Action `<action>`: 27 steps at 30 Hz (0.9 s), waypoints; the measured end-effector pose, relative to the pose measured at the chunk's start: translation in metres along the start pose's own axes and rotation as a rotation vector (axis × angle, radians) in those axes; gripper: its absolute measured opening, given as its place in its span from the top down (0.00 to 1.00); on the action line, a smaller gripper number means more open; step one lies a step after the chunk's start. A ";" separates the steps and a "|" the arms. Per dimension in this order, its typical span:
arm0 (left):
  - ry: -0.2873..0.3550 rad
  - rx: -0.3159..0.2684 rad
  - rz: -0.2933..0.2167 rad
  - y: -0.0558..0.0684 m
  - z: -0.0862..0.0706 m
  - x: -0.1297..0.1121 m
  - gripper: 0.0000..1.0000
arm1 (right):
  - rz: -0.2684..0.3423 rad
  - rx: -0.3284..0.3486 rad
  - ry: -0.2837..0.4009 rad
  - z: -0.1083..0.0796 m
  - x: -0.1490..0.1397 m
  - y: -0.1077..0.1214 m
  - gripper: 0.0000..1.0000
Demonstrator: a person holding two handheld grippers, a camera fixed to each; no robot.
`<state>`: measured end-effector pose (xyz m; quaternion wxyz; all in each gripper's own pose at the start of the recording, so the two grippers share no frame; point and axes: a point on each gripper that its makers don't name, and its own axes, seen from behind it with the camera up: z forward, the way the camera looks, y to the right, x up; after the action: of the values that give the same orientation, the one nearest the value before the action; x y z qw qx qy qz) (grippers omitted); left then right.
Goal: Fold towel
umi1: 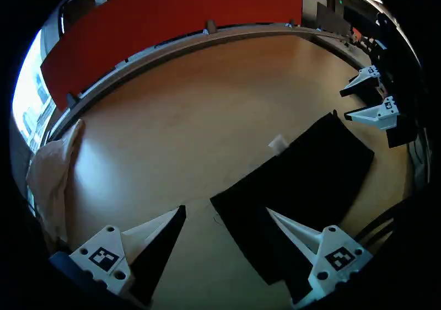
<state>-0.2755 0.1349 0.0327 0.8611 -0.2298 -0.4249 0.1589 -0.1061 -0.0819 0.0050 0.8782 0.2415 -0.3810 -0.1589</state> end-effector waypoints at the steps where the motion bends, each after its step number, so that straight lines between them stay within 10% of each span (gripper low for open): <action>1: 0.001 0.002 0.002 -0.001 -0.001 0.000 0.03 | 0.000 0.000 0.001 0.000 0.000 0.000 0.14; 27: 0.010 -0.009 -0.060 0.015 -0.044 -0.038 0.03 | 0.008 0.004 0.015 -0.046 -0.022 -0.035 0.14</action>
<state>-0.2641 0.1180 -0.0235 0.8665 -0.2215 -0.4281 0.1301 -0.0898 -0.0873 -0.0547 0.8811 0.2431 -0.3756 -0.1529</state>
